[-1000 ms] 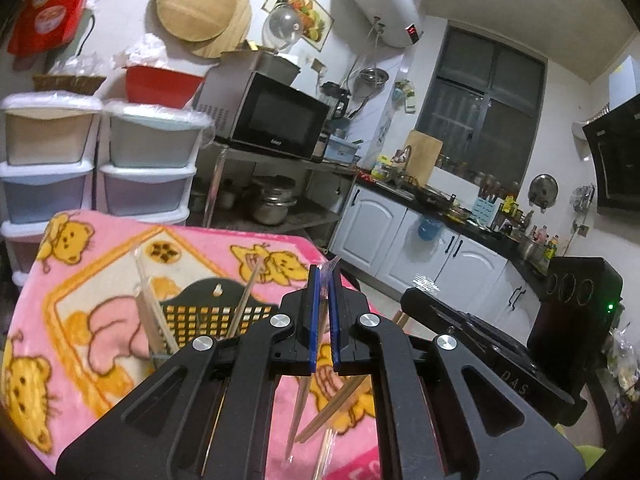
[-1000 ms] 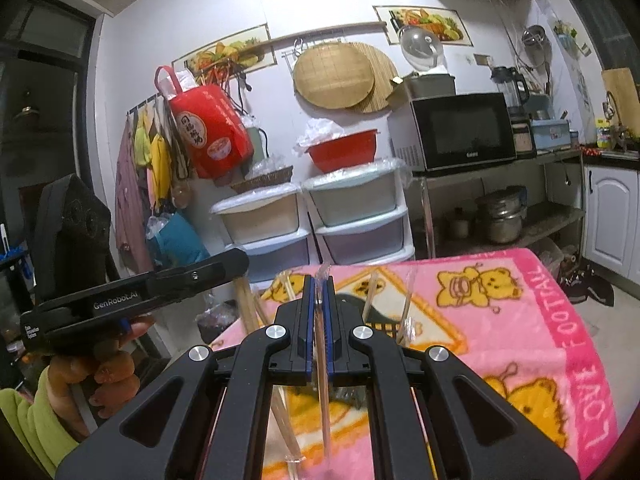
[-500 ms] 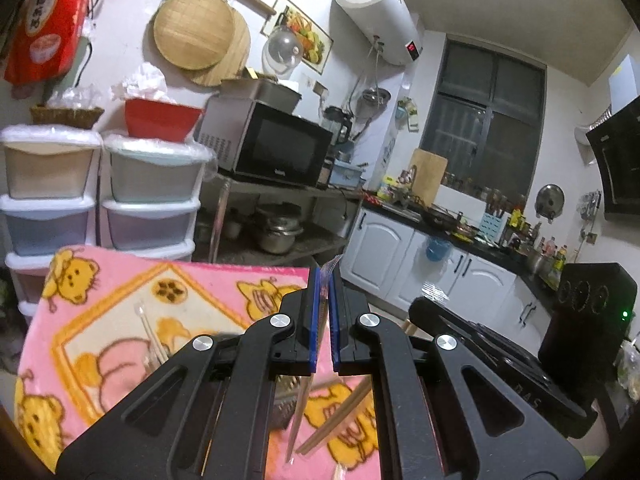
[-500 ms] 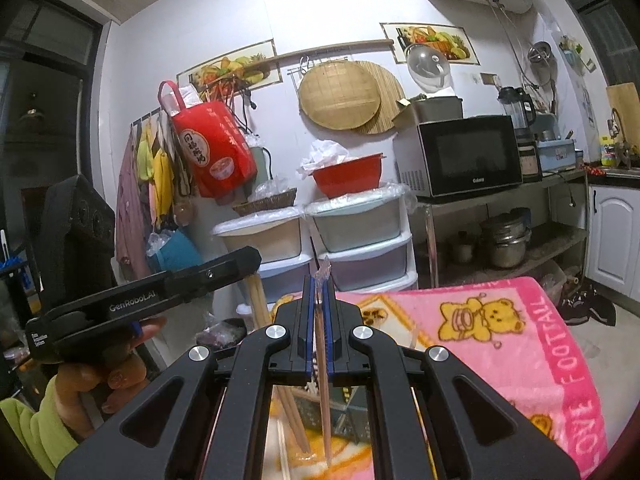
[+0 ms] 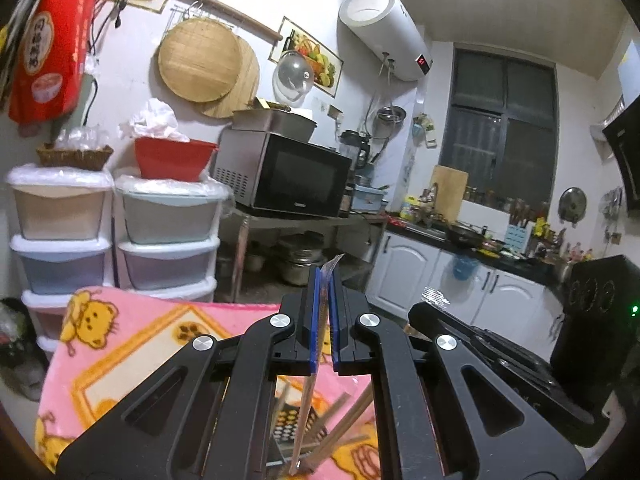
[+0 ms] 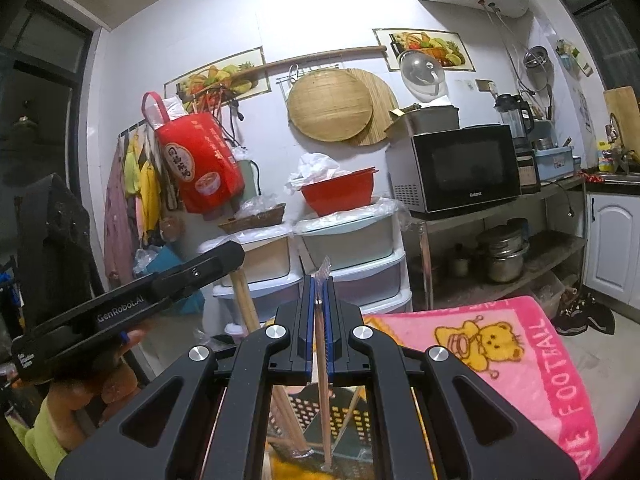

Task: Organize utensils
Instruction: 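Lower the left tool's chopstick into the caddy while the right tool lowers and opens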

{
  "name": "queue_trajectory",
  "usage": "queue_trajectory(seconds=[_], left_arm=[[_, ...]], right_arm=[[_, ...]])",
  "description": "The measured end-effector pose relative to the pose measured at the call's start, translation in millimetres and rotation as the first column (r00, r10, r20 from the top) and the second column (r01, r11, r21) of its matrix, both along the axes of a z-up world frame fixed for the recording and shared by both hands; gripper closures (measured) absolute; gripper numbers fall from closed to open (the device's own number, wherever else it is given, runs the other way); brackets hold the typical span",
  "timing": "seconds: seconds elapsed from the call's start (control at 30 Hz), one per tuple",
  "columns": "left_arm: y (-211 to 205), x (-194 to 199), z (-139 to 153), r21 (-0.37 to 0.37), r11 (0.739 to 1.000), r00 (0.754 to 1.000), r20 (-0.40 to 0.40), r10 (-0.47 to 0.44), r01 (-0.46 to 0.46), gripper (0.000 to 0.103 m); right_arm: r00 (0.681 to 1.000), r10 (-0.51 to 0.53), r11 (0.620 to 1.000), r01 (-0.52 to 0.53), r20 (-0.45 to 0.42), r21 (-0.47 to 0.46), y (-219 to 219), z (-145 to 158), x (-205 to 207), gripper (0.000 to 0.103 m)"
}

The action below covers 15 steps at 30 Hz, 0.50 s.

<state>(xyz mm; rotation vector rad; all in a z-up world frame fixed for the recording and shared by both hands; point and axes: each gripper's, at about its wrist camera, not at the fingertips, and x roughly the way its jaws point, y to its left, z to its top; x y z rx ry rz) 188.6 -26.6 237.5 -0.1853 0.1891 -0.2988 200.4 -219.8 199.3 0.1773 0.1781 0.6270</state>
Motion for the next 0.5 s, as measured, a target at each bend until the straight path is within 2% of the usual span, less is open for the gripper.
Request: queue_trajectory(seconds=[0.3, 0.5], left_arm=[[-1, 23, -14, 0.045, 0.995, 0.996, 0.022, 0.084, -0.085, 0.101], [1, 36, -30, 0.054, 0.993, 0.995, -0.002, 0.104, -0.103, 0.101]], right_arm=[[0.999, -0.037, 0.999, 0.037, -0.014, -0.003, 5, -12, 29, 0.099], [0.998, -0.062, 0.998, 0.062, -0.007, -0.011, 9, -24, 42, 0.098]])
